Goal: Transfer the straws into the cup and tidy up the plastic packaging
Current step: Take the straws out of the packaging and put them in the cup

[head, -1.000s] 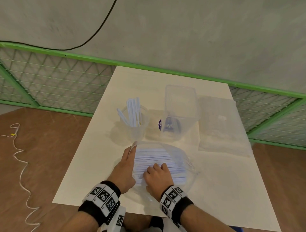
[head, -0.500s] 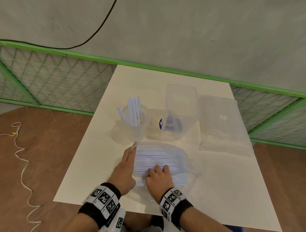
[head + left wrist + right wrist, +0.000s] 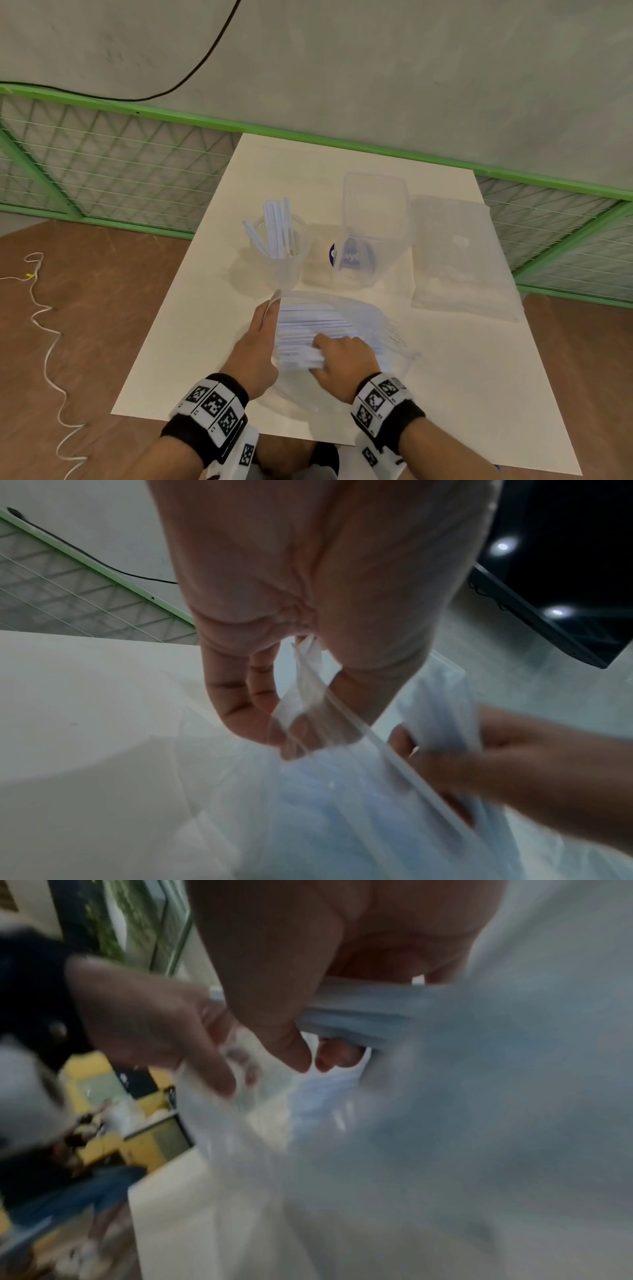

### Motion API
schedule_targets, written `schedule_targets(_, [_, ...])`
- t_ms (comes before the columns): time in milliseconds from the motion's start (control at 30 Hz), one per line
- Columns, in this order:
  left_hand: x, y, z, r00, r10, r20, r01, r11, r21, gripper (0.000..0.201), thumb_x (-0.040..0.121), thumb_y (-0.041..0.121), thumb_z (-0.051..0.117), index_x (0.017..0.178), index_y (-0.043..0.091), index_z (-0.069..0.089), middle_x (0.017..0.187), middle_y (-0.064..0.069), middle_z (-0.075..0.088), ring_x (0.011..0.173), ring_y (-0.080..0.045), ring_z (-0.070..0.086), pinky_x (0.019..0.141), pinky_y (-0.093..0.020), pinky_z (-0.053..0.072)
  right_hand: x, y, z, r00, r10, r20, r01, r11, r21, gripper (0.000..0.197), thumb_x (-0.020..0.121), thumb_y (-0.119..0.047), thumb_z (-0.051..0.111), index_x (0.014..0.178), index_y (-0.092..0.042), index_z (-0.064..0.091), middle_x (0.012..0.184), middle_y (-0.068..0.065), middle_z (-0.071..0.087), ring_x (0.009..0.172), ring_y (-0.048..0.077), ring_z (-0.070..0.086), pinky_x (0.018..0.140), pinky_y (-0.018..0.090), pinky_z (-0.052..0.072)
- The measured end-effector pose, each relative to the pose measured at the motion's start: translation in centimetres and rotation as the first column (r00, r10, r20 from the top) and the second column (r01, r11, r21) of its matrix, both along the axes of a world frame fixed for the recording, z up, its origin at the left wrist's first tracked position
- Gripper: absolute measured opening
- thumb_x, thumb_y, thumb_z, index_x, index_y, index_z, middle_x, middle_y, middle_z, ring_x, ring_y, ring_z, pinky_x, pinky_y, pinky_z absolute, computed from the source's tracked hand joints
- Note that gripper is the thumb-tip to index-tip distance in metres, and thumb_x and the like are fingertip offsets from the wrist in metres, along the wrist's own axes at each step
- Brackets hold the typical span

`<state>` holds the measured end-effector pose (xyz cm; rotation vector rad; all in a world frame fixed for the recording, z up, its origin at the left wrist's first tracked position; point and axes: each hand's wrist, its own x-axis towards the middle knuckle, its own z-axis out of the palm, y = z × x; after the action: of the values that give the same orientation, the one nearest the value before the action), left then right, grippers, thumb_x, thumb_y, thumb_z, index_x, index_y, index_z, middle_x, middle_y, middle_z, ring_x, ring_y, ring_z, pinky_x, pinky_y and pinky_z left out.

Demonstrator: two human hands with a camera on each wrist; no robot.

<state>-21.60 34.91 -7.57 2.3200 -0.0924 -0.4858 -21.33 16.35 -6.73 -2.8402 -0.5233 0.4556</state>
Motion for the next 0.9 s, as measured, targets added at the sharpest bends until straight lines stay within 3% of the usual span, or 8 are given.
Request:
schedule_targets(100, [0.2,0.4,-0.1,1.0,0.012,-0.009,-0.012,1.0,-0.004,0.118,0.068,-0.011,0.059,0.152,0.035,-0.01,0.156,0.015,0.001,0.084,-0.015,0.05,0.062,-0.017,0.041,0.5,-0.8,2.9,0.968,-0.227,-0.104,0.25,0.869,0.427,0.028,0.094,-0.045,0.054,0.094,-0.021,0.068,0.088,0.001,0.073,0.086,0.02,0.067,0.076,0.029,0.046])
schedule_targets(200, [0.3,0.4,0.1,1.0,0.005,-0.003,-0.005,1.0,0.024,0.115,0.069,-0.011,0.059,0.153,0.032,-0.008,0.158,0.016,-0.004,0.075,-0.014,0.049,0.054,-0.014,0.039,0.4,-1.1,5.0,0.874,-0.357,-0.33,0.471,0.449,0.76,0.027,0.096,-0.027,0.061,0.07,-0.023,0.069,0.072,0.002,0.074,0.077,0.017,0.072,0.082,0.034,0.054])
schedule_targets(233, [0.3,0.3,0.2,1.0,0.001,-0.001,-0.001,1.0,0.03,0.114,0.069,-0.012,0.058,0.153,0.031,-0.007,0.158,0.017,-0.005,0.074,-0.013,0.047,0.051,-0.014,0.037,0.2,-1.2,5.0,0.854,-0.357,-0.378,0.504,0.392,0.769,0.028,0.095,-0.023,0.062,0.069,-0.023,0.071,0.073,0.003,0.074,0.079,0.018,0.072,0.084,0.034,0.054])
schedule_targets(400, [0.5,0.3,0.2,1.0,-0.008,0.01,0.008,1.0,0.025,0.113,0.07,-0.01,0.058,0.152,0.032,-0.008,0.157,0.016,-0.002,0.079,-0.014,0.045,0.05,-0.015,0.038,-0.8,-2.0,1.7,0.869,-0.354,-0.346,0.494,0.665,0.56,0.026,0.083,-0.033,0.068,0.075,-0.008,0.065,0.075,0.006,0.065,0.071,0.017,0.062,0.069,0.034,0.05])
schedule_targets(533, [0.5,0.2,0.1,1.0,-0.016,0.022,0.015,0.999,0.035,0.112,0.07,-0.009,0.059,0.152,0.03,-0.007,0.156,0.014,0.001,0.08,-0.016,0.046,0.048,-0.016,0.037,-0.4,-3.2,0.3,0.911,-0.338,-0.238,0.41,0.814,0.411,0.042,0.071,-0.055,0.054,0.066,-0.014,0.048,0.066,-0.004,0.05,0.06,0.012,0.051,0.059,0.029,0.043])
schedule_targets(667, [0.6,0.3,0.2,1.0,-0.017,0.01,0.016,0.999,0.034,0.112,0.07,-0.009,0.059,0.153,0.03,-0.007,0.155,0.014,0.002,0.081,-0.017,0.047,0.048,-0.016,0.038,0.7,-3.1,2.6,0.925,-0.309,-0.221,0.375,0.838,0.397,0.044,0.071,-0.052,0.054,0.054,-0.013,0.044,0.052,-0.001,0.05,0.049,0.014,0.049,0.05,0.031,0.041])
schedule_targets(800, [0.8,0.4,0.1,1.0,-0.014,-0.015,0.015,0.998,0.053,0.112,0.07,-0.01,0.058,0.153,0.029,-0.007,0.157,0.017,-0.004,0.073,-0.015,0.047,0.048,-0.016,0.037,5.0,-2.2,10.7,0.933,-0.33,-0.142,0.352,0.759,0.548,0.017,0.077,-0.024,0.071,0.063,-0.014,0.067,0.063,0.002,0.07,0.055,0.008,0.063,0.064,0.03,0.055])
schedule_targets(900, [0.9,0.4,0.0,0.999,-0.011,-0.032,0.013,0.998,0.063,0.112,0.07,-0.01,0.056,0.153,0.03,-0.008,0.157,0.017,-0.005,0.067,-0.014,0.047,0.047,-0.016,0.036,9.2,-1.0,17.0,0.946,-0.323,0.011,0.243,0.734,0.634,0.015,0.076,-0.025,0.068,0.07,-0.012,0.07,0.061,0.003,0.07,0.053,0.008,0.066,0.069,0.032,0.055])
